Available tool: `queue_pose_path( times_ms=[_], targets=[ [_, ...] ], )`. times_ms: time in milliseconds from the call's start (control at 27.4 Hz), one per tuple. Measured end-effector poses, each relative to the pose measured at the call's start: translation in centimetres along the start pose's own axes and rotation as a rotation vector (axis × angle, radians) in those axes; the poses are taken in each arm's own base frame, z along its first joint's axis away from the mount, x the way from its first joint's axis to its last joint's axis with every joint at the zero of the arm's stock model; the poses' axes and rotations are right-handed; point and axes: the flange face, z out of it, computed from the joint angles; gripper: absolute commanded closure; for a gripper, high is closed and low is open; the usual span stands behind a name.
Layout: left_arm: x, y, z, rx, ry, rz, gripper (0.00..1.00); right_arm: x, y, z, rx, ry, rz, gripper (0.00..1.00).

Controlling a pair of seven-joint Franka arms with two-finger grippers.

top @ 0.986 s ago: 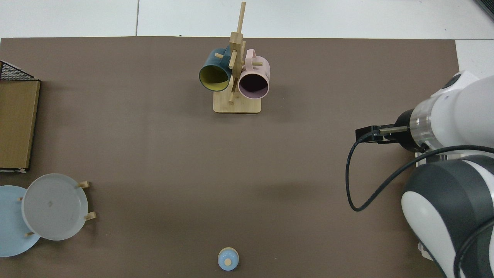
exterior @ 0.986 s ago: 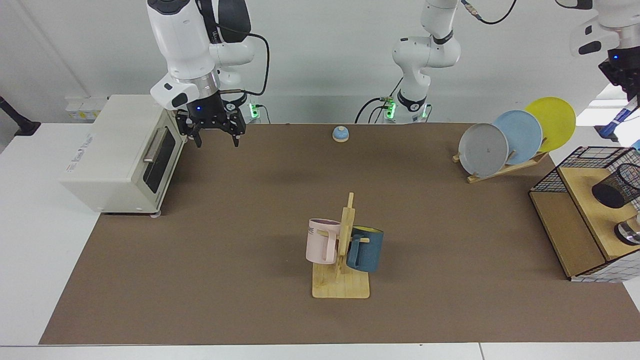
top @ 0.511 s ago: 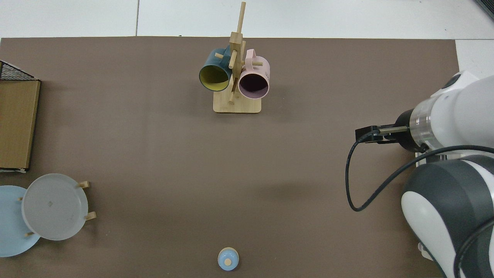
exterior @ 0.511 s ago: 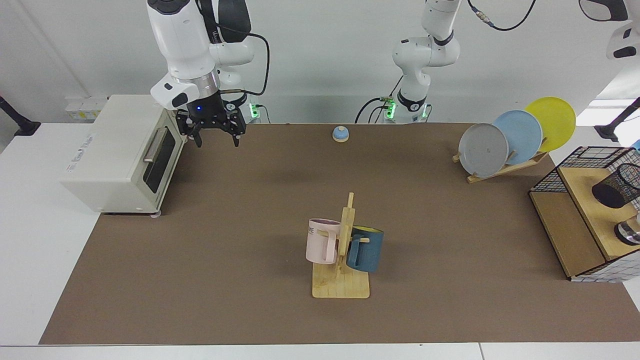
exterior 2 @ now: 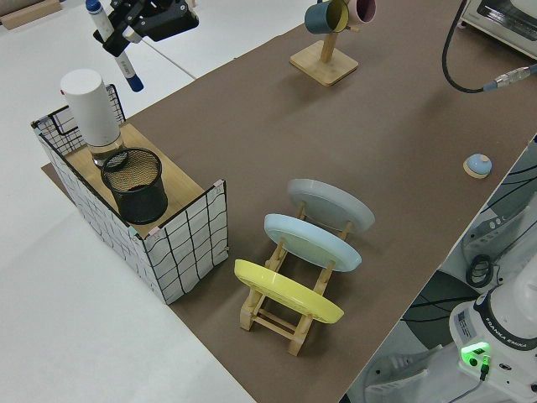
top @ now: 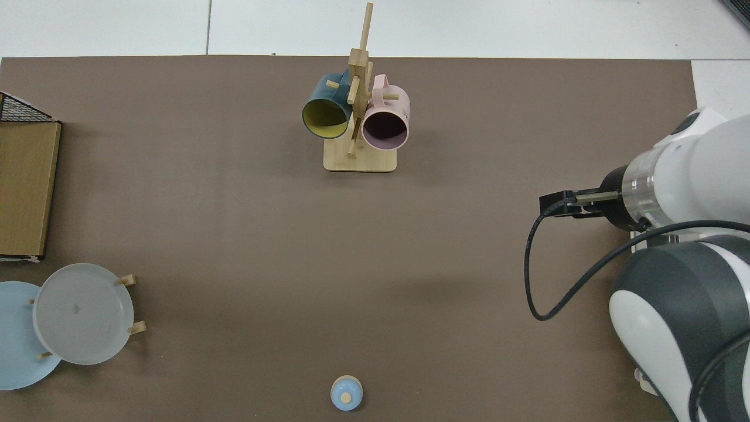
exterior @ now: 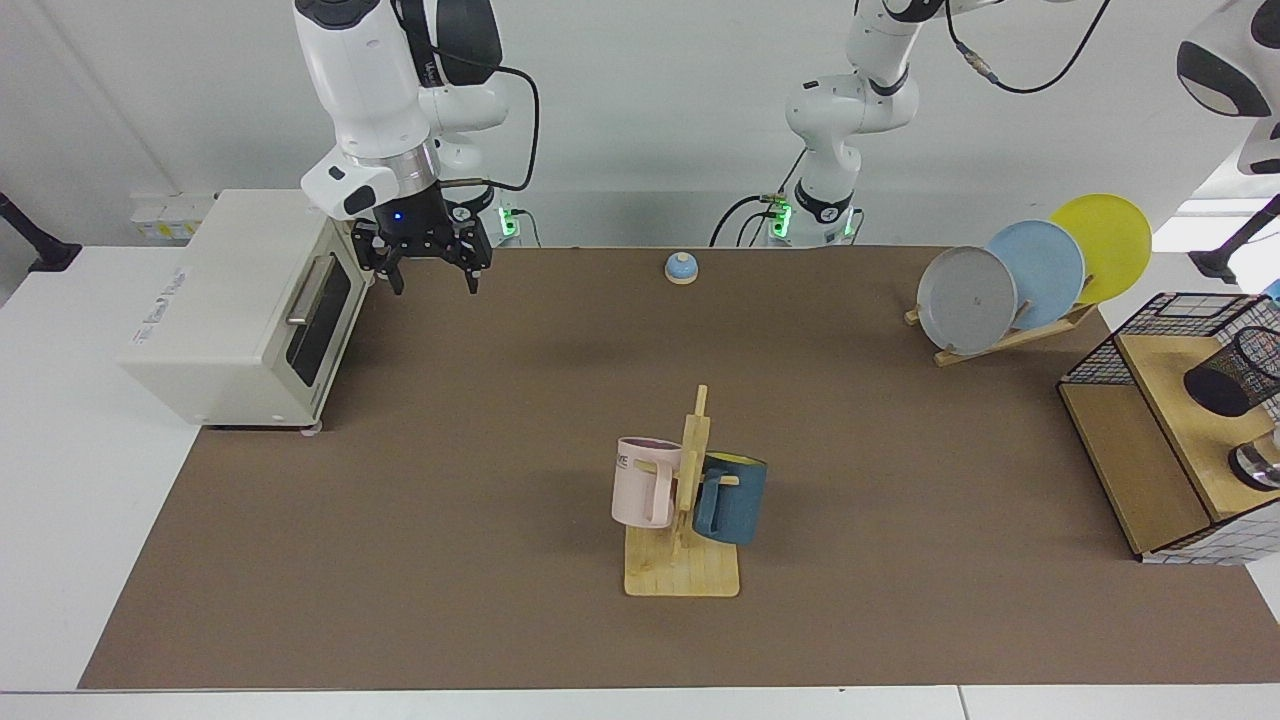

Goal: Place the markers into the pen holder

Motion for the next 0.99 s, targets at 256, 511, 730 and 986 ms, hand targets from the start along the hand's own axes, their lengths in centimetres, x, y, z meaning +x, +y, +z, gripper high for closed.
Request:
queue_pose_path(
  times_ms=[256,511,730,986],
  targets=[
    [0.3,0.1,3.5,-0.028,-0.009,0.022,1.0,0.0,0.0,0.0,0.0,0.0,0.0,0.0],
    [2.1,-0.5,6.2,-0.057,-0.004,0.053,1.0,0.0,0.0,0.0,0.0,0.0,0.0,0.0],
    [4.1,-1.0,8.8,-0.078,0.006,0.081,1.0,0.0,0.0,0.0,0.0,0.0,0.0,0.0],
    [4.9,-0.8,12.1,-0.085,0.013,0.089,1.0,0.0,0.0,0.0,0.0,0.0,0.0,0.0]
  ],
)
